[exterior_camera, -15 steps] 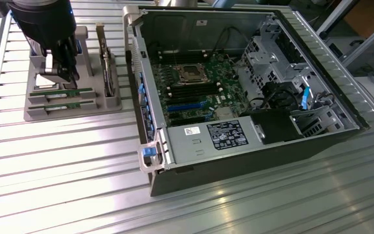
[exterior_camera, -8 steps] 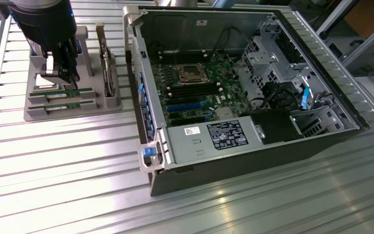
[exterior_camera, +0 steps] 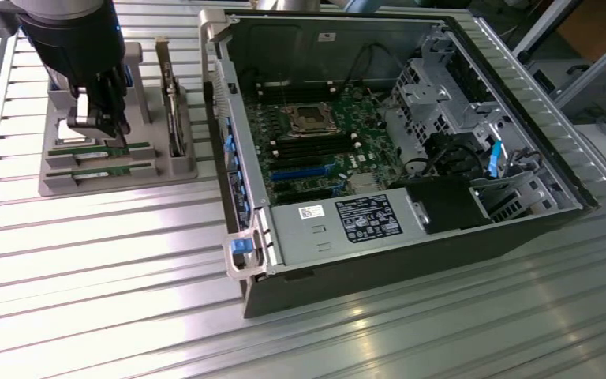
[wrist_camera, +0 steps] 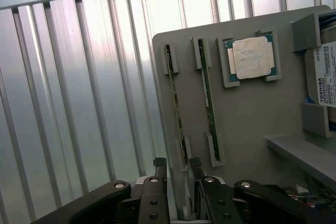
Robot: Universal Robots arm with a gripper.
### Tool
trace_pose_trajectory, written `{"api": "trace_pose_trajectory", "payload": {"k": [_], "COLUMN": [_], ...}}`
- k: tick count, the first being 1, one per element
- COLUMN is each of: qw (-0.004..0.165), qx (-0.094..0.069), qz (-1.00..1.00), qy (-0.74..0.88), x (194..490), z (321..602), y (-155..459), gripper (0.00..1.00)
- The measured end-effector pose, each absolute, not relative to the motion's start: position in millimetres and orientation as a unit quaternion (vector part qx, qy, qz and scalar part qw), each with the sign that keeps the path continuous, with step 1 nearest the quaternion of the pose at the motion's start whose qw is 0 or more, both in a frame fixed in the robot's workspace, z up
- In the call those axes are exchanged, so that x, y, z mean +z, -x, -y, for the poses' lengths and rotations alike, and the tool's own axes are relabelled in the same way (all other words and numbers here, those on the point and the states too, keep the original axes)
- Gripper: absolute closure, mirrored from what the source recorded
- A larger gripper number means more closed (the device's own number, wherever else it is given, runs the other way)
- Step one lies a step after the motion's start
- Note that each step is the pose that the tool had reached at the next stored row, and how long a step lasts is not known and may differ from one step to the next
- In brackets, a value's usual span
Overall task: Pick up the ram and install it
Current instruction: 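Pick up the ram and move it above insertion slot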
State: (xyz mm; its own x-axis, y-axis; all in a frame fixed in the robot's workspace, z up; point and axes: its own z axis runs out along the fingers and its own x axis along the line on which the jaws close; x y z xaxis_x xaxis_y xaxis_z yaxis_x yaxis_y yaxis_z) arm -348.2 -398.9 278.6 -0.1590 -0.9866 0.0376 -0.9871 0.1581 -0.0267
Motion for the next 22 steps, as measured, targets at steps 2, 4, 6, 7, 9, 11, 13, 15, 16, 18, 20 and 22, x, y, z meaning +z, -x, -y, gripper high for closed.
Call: {"api": "trace_pose_trajectory", "payload": {"k": [2, 4, 6, 7, 9, 11, 13, 15, 16, 18, 20, 22], "qw": [0.006, 0.006, 0.006, 0.006, 0.006, 0.006, 0.006, 0.006, 0.006, 0.006, 0.006, 0.006], "qx": [0.022, 0.022, 0.022, 0.022, 0.022, 0.022, 0.022, 0.022, 0.022, 0.022, 0.022, 0.022], "qz": [0.761, 0.761, 0.761, 0.761, 0.761, 0.761, 0.761, 0.761, 0.761, 0.761, 0.761, 0.761], "qy": [-0.648, -0.648, -0.648, -0.648, -0.648, -0.648, -0.648, -0.648, -0.648, -0.648, -0.648, -0.648], "x": [277.0, 276.1, 274.8, 274.3, 272.9, 272.1, 271.0, 269.4, 269.1, 268.0, 266.3, 265.0], "z": [398.9, 398.9, 398.9, 398.9, 399.0, 399.0, 399.0, 398.9, 398.9, 399.0, 398.9, 398.9], "y": [348.2, 348.2, 348.2, 348.2, 348.2, 348.2, 348.2, 348.2, 348.2, 348.2, 348.2, 348.2], "gripper": [0.7, 0.7, 0.7, 0.7, 0.7, 0.7, 0.7, 0.7, 0.7, 0.7, 0.7, 0.7]}}
